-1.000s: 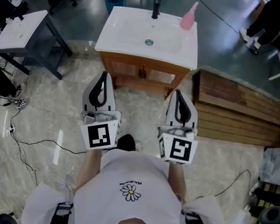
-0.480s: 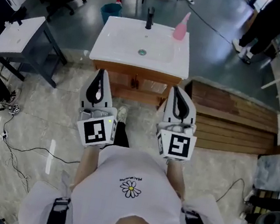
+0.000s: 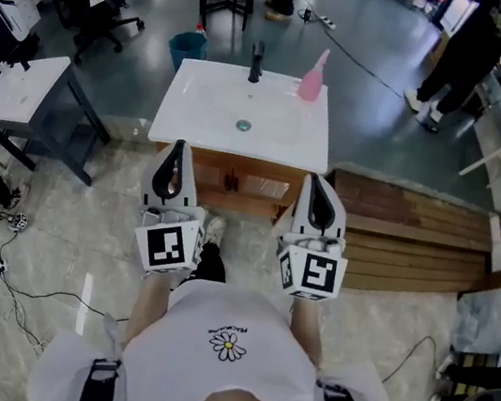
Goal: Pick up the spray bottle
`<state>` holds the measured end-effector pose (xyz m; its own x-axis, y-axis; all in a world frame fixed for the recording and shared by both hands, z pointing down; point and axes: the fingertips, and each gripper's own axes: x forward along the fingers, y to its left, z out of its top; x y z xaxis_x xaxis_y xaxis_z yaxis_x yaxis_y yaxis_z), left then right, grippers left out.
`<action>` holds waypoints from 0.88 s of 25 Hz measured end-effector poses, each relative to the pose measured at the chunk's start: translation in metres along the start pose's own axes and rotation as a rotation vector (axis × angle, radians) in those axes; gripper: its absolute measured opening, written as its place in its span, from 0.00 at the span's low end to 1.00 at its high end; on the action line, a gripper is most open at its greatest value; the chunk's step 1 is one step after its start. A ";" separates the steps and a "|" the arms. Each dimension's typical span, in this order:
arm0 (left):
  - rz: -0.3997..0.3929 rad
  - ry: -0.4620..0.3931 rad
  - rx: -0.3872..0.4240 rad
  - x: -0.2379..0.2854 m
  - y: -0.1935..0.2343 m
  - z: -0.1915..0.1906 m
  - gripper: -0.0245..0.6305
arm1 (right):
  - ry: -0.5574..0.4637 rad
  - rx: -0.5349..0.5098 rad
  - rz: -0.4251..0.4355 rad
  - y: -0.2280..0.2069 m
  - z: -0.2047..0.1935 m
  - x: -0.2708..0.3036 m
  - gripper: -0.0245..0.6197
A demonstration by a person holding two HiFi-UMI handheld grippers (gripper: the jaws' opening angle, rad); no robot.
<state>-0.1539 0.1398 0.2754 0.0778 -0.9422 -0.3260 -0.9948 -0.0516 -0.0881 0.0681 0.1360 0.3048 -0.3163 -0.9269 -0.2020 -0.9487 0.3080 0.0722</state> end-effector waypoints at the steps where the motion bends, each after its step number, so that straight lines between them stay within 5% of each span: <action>1: -0.007 0.000 0.002 0.006 0.001 -0.004 0.07 | 0.005 0.002 0.002 0.001 -0.004 0.006 0.08; 22: -0.071 0.041 -0.061 0.229 0.064 -0.092 0.07 | 0.095 -0.041 0.045 0.015 -0.056 0.250 0.08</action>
<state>-0.2056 -0.1095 0.2821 0.1467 -0.9481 -0.2821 -0.9891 -0.1377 -0.0516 -0.0251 -0.1033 0.3099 -0.3546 -0.9292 -0.1044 -0.9320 0.3423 0.1190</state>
